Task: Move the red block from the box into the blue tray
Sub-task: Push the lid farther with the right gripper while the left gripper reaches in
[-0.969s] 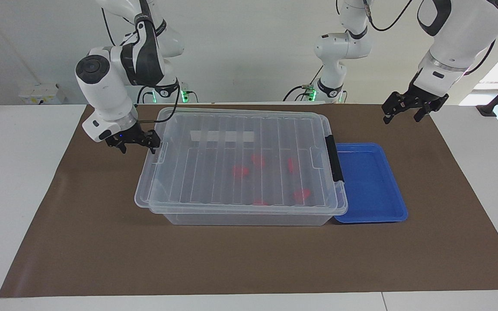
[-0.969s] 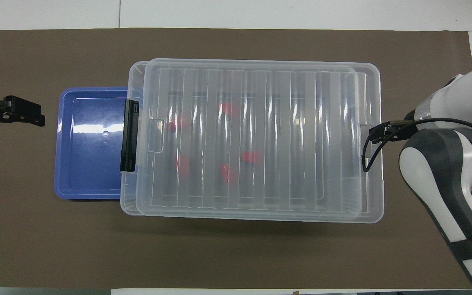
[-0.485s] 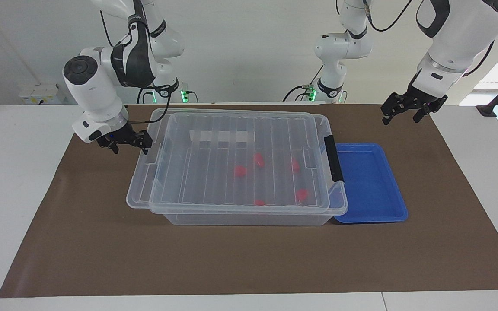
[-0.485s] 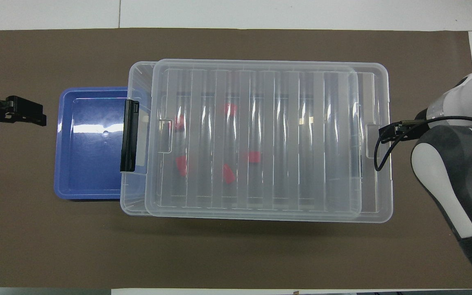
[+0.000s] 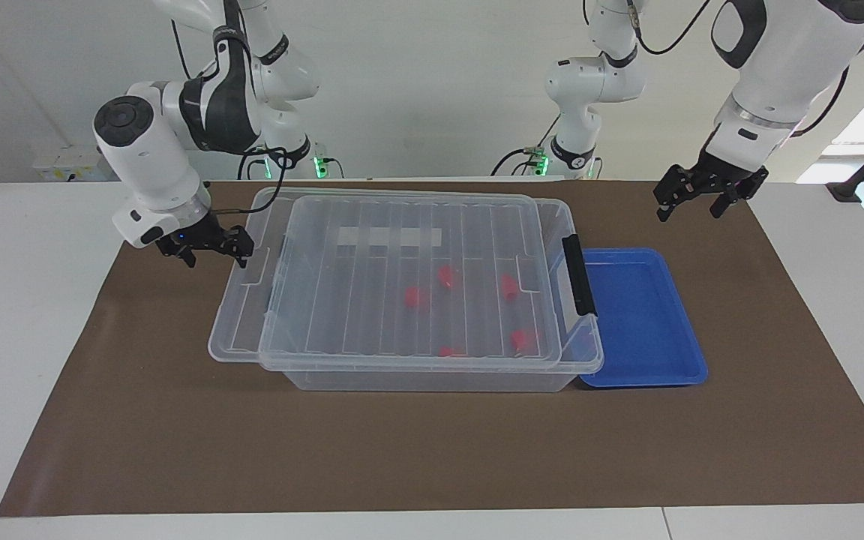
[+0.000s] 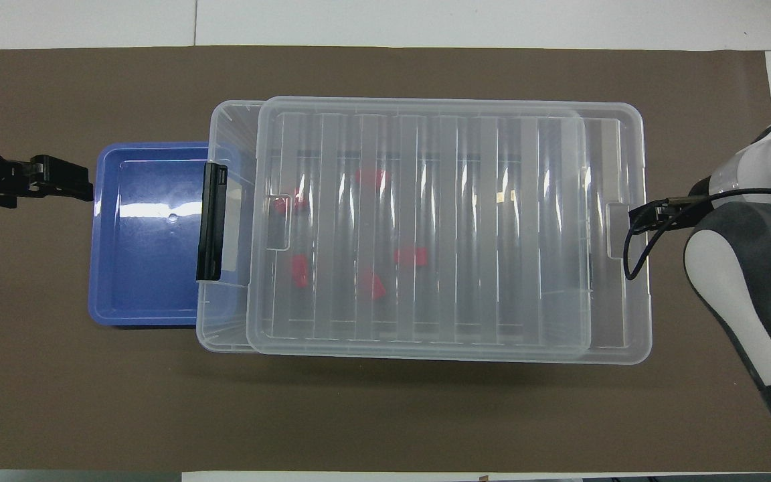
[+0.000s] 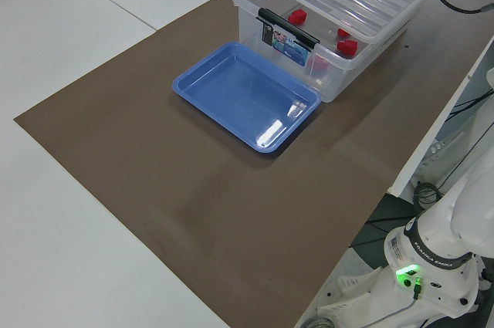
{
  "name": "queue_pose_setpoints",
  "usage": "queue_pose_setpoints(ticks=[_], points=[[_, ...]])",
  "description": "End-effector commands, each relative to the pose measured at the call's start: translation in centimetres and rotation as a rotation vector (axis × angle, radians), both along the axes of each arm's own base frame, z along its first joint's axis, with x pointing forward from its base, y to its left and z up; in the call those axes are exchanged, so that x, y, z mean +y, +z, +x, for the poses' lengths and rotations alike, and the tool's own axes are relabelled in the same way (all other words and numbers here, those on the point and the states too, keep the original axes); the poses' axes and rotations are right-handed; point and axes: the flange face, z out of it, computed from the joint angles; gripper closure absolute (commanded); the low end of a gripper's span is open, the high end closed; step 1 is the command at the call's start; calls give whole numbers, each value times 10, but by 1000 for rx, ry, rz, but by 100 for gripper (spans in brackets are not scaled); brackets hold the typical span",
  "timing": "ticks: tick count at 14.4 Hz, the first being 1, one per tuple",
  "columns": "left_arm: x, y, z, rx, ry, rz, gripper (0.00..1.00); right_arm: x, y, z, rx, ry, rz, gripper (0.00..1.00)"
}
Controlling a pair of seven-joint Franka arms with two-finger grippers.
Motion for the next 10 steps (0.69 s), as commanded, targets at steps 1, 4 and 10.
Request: queue_pose_setpoints(ticks=[1,4,10], points=[[-10,-4,-15,-18,-7,10,0,-15,4,-3,-20,26,-13,0],[-30,-14,-15,0,-44,13,0,-32,4,-6,-18,40,-10,0],[-70,-39,-23,7,-49,10,0,-58,4,-9,-17,61,-7,0]])
